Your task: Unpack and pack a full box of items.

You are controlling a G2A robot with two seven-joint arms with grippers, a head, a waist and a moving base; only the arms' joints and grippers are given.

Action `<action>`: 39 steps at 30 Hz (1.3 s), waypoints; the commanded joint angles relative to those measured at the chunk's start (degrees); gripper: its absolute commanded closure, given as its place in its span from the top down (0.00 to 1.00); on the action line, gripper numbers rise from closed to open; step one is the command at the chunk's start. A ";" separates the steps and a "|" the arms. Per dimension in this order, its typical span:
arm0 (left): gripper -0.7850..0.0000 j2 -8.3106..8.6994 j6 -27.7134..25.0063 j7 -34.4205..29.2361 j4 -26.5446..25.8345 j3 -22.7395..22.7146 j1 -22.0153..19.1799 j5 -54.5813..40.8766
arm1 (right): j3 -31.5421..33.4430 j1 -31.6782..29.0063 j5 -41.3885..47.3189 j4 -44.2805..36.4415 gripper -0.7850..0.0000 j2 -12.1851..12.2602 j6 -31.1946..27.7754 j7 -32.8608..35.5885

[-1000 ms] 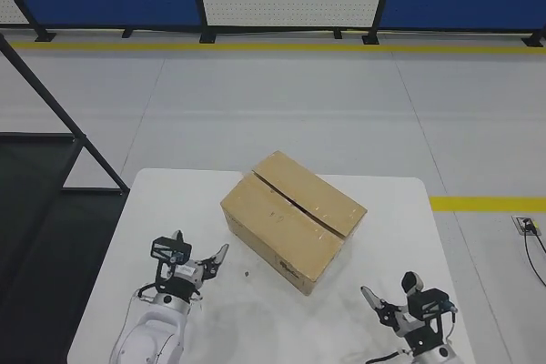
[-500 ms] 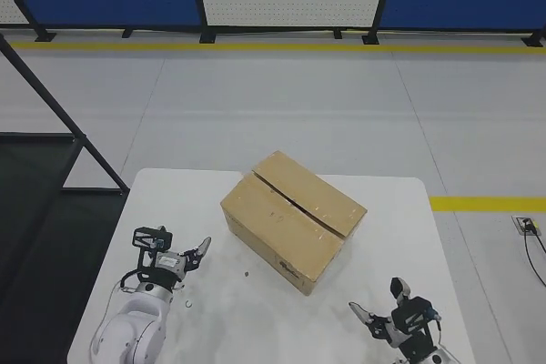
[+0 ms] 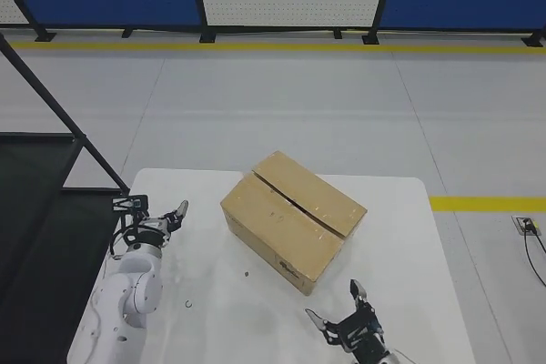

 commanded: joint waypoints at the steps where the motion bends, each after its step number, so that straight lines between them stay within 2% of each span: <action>1: 1.00 -0.11 -0.65 0.09 1.29 0.78 -1.20 0.04 | -1.62 0.84 -0.95 1.04 1.00 -0.47 4.41 -0.88; 5: 1.00 -0.30 -2.14 0.91 2.41 2.29 -2.27 0.34 | -4.84 3.75 -1.74 3.65 1.00 -1.55 10.10 -0.81; 18: 1.00 -0.81 -1.23 1.81 4.01 3.90 -2.43 -0.78 | -10.19 12.89 -0.39 11.47 1.00 -4.52 19.03 0.93; 26: 1.00 -1.00 -1.88 1.67 4.38 4.94 -2.88 -0.30 | -9.22 13.18 -1.48 12.19 1.00 -5.12 21.62 0.55; 39: 1.00 -1.42 -4.12 1.39 6.99 7.62 -5.30 1.33 | -3.60 11.34 1.64 10.73 1.00 -5.29 21.96 0.72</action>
